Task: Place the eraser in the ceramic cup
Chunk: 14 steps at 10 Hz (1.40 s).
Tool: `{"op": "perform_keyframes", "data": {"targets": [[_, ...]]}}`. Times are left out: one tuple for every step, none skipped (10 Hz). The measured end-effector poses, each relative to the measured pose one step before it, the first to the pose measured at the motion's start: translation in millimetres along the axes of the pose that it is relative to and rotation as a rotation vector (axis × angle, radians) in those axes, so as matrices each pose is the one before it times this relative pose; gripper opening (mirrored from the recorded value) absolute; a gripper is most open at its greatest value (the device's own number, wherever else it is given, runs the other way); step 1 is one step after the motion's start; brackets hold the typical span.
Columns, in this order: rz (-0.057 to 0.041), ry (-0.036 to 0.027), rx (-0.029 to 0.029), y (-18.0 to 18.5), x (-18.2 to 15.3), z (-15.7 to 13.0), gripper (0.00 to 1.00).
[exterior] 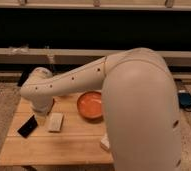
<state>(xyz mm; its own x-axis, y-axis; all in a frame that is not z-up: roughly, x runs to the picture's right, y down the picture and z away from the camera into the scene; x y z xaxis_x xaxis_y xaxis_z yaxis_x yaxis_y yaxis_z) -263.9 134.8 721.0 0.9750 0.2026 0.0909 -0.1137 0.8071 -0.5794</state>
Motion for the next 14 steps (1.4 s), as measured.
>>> {"op": "perform_keyframes", "data": {"targets": [[-0.04507, -0.00139, 0.00735, 2.26, -9.88, 3.44, 0.66], [-0.06626, -0.00375, 0.01242, 3.30, -14.45, 3.82, 0.66], [-0.06421, -0.00747, 0.00923, 2.79, -13.63, 3.40, 0.66], [-0.05439, -0.00439, 0.00812, 0.21, -10.50, 3.15, 0.66], [-0.03544, -0.00171, 0.00517, -0.82, -6.64, 2.78, 0.66], [-0.05320, 0.00179, 0.00840, -3.73, -8.58, 5.99, 0.66], [-0.03800, 0.01035, 0.00228, -2.32, -3.54, 5.38, 0.66], [-0.03383, 0.01529, -0.00194, -1.20, -1.17, 6.28, 0.66], [-0.03503, 0.01380, -0.00440, -0.10, -3.42, 7.58, 0.66], [-0.03714, 0.02856, -0.00909, 0.73, -1.85, 11.07, 0.66], [-0.02577, 0.02578, -0.00818, 0.68, -1.39, 10.12, 0.66], [-0.01962, 0.02001, -0.00679, 0.83, -2.35, 8.58, 0.66], [-0.02722, 0.02314, -0.00314, 1.19, -3.45, 9.08, 0.66], [-0.02592, 0.01995, 0.00007, 0.83, -4.40, 6.96, 0.66]]}}
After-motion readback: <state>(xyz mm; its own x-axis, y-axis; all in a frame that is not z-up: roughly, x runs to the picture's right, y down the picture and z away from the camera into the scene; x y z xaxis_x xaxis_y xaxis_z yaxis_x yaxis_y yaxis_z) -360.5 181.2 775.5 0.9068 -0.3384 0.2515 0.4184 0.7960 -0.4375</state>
